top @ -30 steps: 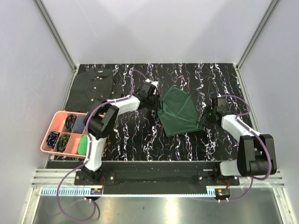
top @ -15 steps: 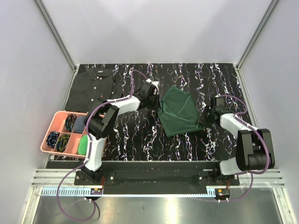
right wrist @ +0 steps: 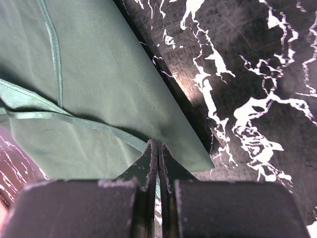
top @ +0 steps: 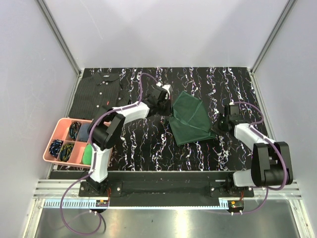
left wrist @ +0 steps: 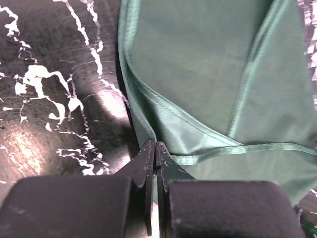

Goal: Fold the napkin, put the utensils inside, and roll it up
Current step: Fold the napkin

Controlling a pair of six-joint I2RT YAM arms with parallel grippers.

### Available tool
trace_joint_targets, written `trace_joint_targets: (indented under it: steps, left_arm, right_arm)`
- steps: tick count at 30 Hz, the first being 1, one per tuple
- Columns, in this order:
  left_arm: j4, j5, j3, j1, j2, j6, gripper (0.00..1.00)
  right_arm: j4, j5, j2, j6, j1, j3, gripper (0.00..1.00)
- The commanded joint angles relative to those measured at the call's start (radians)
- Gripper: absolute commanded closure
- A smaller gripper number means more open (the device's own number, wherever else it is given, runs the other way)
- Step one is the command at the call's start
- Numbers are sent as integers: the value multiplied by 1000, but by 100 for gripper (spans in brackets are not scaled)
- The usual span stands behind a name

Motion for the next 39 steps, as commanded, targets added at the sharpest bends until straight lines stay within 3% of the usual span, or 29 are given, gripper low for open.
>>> trace_joint_targets:
  steps: [1,17,22,39]
  left_arm:
    - [56,-51,47,-11,-94,-23,100]
    - [77,-22,142,-18,16,-53,100]
    - [88,-5,168,-25,52,-73,96]
    - [83,-105,197,-35,67,-86,94]
  right_arm:
    - [21,66,-71,8,4,-16,100]
    - [18,178,-67,3,3,-46,100]
    - [23,169,-53,-1,3,-33,98]
    - [62,161,-45,-64,3,18,100]
